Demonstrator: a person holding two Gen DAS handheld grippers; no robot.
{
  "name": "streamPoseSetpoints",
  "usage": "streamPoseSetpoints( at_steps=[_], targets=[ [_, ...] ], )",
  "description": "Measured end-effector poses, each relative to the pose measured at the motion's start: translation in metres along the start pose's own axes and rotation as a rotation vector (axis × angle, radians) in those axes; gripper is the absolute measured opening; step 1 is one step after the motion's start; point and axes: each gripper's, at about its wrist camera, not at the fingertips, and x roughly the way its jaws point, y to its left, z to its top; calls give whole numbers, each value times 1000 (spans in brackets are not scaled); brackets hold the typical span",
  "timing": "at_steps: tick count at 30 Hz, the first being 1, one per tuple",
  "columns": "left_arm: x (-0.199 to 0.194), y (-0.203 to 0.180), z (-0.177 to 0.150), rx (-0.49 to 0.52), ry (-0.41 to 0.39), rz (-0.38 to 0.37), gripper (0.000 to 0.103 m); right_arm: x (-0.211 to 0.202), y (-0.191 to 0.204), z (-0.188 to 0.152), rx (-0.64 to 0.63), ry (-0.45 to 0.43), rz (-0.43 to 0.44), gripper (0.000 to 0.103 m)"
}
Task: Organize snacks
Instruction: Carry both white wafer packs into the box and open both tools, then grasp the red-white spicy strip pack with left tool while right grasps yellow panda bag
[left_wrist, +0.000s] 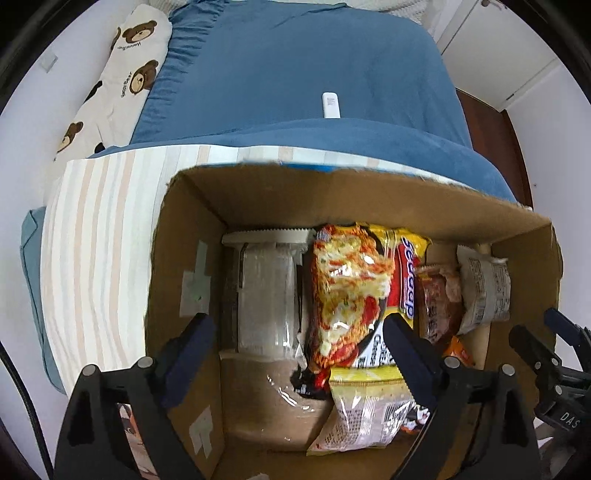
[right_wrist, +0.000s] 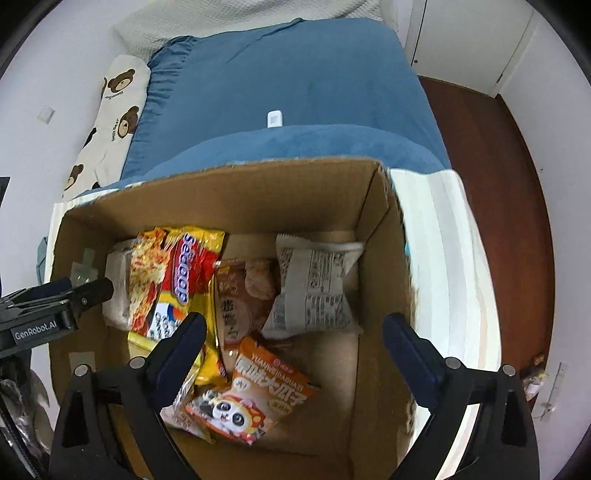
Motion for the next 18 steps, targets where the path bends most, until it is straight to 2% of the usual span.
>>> streamPoseSetpoints(
  at_steps=[10, 18],
  targets=[
    [-15, 2, -39, -4, -36, -7, 94, -2, 8, -31, -13, 10, 11, 98],
    [-46, -2, -71, 3, -107, -24, 94, -26, 18, -56, -35, -45, 7, 99]
  ],
)
